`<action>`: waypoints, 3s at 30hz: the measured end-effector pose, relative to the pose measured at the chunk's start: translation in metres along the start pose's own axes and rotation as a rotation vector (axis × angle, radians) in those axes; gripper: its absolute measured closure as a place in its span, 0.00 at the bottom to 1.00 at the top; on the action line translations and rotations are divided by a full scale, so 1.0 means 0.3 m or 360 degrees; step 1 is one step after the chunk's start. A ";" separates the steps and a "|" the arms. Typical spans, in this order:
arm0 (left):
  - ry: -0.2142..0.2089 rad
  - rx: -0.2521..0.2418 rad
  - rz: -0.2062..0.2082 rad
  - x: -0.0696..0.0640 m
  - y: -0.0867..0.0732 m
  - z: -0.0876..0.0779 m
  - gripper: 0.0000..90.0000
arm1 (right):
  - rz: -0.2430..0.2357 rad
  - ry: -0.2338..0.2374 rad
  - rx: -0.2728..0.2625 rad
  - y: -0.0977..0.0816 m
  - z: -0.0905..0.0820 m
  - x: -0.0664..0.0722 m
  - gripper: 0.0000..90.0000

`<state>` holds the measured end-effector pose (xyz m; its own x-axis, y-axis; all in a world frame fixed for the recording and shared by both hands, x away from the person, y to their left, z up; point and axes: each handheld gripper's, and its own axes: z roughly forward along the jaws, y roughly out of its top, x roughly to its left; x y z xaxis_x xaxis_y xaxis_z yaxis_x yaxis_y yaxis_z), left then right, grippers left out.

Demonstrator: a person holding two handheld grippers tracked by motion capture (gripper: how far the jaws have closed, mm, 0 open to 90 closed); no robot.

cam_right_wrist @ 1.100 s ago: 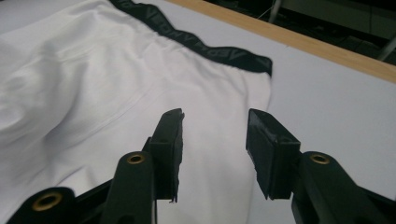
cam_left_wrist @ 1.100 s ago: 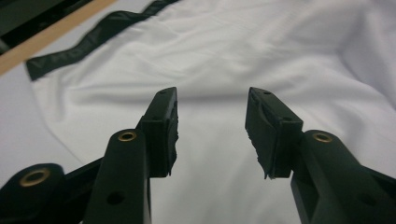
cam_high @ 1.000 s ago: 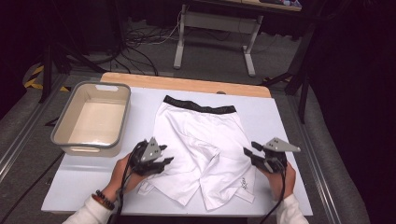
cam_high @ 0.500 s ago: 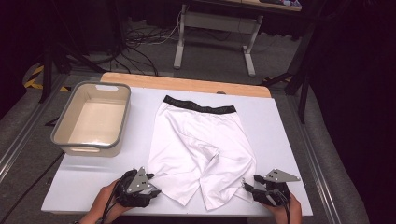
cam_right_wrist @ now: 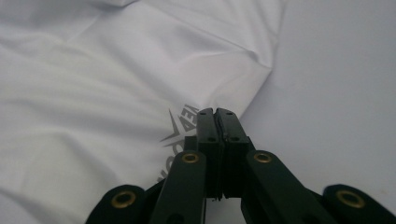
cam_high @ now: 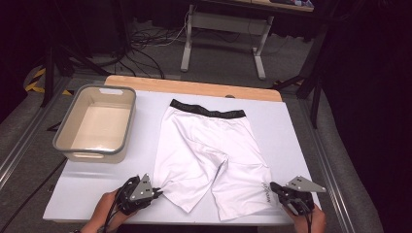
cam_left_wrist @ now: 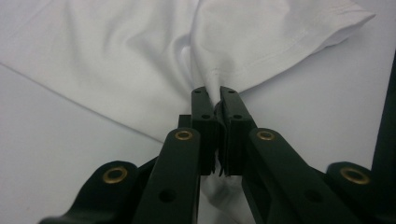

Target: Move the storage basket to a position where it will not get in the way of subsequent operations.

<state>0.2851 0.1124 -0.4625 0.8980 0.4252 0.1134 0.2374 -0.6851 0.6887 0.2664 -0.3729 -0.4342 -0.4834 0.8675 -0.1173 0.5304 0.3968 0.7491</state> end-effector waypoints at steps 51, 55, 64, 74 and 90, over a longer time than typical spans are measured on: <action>0.0030 -0.0113 0.0113 -0.043 0.396 0.265 0.48 | -0.0403 0.0391 -0.0123 0.321 0.320 0.294 0.83; 0.0108 -0.0023 0.0177 -0.031 0.398 0.308 0.62 | -0.0425 0.0409 -0.0089 0.309 0.337 0.316 0.81; 0.0062 -0.0120 0.0100 0.027 0.353 0.259 0.99 | -0.0444 0.0404 -0.0110 0.290 0.323 0.331 0.74; -0.0043 -0.0148 0.0170 -0.007 0.275 0.123 0.63 | -0.0392 0.0398 -0.0158 0.250 0.237 0.287 0.68; -0.0235 -0.0005 0.0043 -0.138 0.104 0.073 0.67 | -0.0391 0.0523 -0.0013 0.166 0.207 0.334 0.57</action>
<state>0.2636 0.0605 -0.4615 0.9487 0.3151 0.0254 0.2117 -0.6930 0.6892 0.2877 -0.2473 -0.4491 -0.7925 0.6046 -0.0796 0.3667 0.5768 0.7300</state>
